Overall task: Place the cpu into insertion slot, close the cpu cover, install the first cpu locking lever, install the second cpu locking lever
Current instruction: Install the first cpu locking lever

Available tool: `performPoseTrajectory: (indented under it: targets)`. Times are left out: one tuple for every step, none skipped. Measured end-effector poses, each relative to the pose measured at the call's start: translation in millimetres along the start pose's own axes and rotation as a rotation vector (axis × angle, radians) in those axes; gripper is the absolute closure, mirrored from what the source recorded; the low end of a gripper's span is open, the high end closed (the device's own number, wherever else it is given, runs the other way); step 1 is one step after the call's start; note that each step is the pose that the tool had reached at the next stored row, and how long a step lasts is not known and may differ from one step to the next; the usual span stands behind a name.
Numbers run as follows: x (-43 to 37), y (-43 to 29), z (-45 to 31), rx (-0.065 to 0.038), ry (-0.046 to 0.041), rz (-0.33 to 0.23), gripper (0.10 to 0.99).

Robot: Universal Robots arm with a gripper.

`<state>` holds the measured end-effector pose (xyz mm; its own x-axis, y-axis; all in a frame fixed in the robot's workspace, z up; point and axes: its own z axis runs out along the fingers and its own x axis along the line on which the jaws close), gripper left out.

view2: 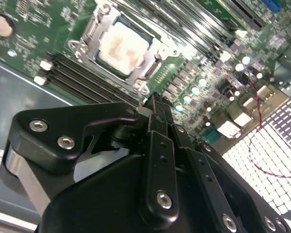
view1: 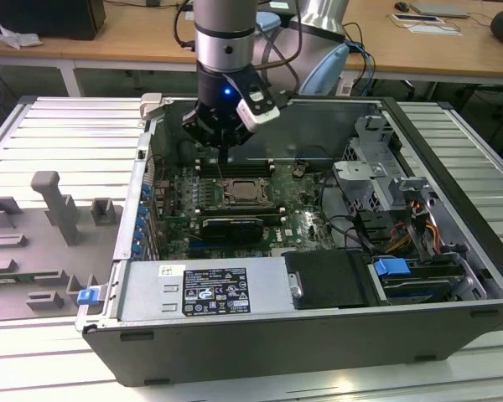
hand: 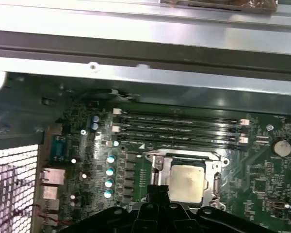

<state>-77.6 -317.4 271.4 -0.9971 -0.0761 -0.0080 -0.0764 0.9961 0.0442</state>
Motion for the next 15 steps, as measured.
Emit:
performPoseTrajectory:
  targets:
    - [6.8,0.5,1.1,0.000,-0.0050,0.000,0.980]
    - [9.6,1.4,2.9,0.000,-0.0062,0.000,0.980]
    - [10.4,2.2,3.6,0.000,-0.0061,0.000,0.980]
    - [12.3,3.3,4.9,0.000,-0.0063,0.000,0.980]
    - [14.1,4.0,5.7,0.000,-0.0066,0.000,0.980]
    - [16.2,5.3,6.6,0.000,-0.0067,0.000,0.980]
    - [18.4,7.2,7.9,0.000,-0.0069,-0.001,0.980]
    - [19.5,8.5,8.7,0.000,-0.0069,-0.001,0.980]
    - [21.2,11.8,10.4,0.000,-0.0070,-0.001,0.980]
    - [21.9,14.1,11.4,0.000,-0.0070,-0.001,0.980]
    - [22.3,16.6,12.4,0.000,-0.0071,-0.001,0.980]
    - [22.6,19.2,13.1,0.000,-0.0070,-0.001,0.980]
    - [22.7,21.5,13.5,0.000,-0.0068,-0.001,0.980]
    - [22.4,25.3,14.1,0.000,-0.0070,-0.001,0.980]
    - [22.3,26.7,14.3,0.000,-0.0069,-0.001,0.980]
